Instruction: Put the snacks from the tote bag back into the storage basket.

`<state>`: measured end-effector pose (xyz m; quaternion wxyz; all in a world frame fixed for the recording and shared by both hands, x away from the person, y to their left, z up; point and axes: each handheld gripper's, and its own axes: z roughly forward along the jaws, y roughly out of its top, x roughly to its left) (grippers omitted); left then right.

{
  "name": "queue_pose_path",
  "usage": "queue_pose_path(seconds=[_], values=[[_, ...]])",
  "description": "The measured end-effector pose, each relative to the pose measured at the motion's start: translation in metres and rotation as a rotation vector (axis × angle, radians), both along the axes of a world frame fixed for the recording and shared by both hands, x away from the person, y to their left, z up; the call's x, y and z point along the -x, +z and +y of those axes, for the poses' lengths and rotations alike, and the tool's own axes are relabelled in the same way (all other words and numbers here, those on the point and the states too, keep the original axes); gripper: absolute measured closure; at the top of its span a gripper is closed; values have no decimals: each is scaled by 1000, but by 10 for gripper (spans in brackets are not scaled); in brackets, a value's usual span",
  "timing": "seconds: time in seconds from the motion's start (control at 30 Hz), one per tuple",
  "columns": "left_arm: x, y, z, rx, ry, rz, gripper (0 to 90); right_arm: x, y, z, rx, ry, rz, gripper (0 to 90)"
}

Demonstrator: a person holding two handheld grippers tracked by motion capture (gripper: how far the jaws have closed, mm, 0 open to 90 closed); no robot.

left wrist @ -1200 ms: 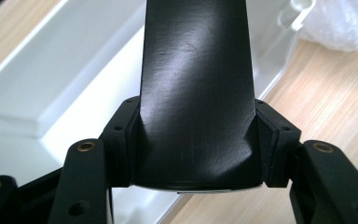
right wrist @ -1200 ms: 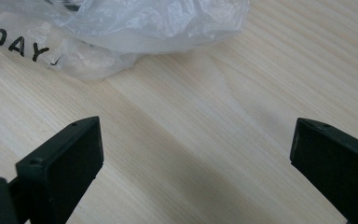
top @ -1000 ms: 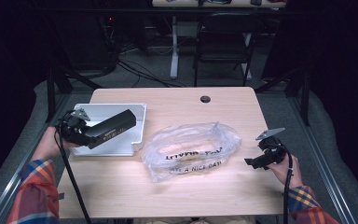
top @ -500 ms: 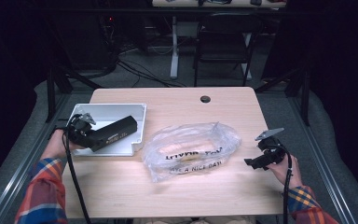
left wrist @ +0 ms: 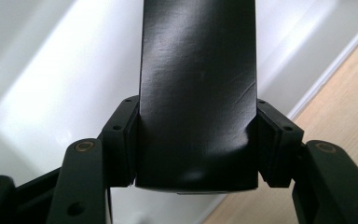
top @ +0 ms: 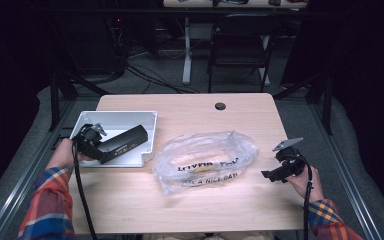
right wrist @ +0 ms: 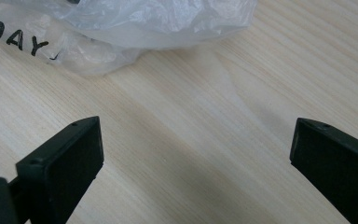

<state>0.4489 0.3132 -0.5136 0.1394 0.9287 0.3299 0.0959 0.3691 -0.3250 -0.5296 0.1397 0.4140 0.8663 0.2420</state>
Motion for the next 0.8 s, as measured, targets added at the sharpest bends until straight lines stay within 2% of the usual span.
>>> queue_pose_path(seconds=[0.1,0.17,0.2,0.37,0.43,0.47,0.57,0.6,0.63,0.67,0.73,0.77,0.8], values=[[-2,-3,0,-7,37,9,396,0,0,0,-2,0,2,21],[-3,-3,1,-12,42,18,319,0,0,0,-1,1,0,21],[-4,-5,1,-17,76,28,285,0,1,-1,0,0,-2,21],[-3,-2,3,17,100,19,172,0,1,-1,1,-7,-3,21],[-2,0,3,9,103,10,163,0,1,-2,2,-6,-4,21],[-2,3,3,36,104,2,156,0,2,-1,2,-1,-3,22],[-1,8,3,59,111,-12,157,0,2,-1,3,-3,-6,22],[-2,12,0,69,131,-33,159,1,2,-1,2,-7,-9,22],[-2,12,0,69,131,-33,158,1,2,-2,3,-7,-8,22],[-4,15,-3,83,160,-50,165,1,2,-2,2,-7,-8,23],[-6,18,-8,109,189,-73,213,1,3,-2,0,-6,-7,24],[-6,18,-8,109,189,-73,231,1,3,-2,0,-6,-7,24],[-9,20,-12,157,213,-87,257,1,3,-2,4,-7,-7,25]])
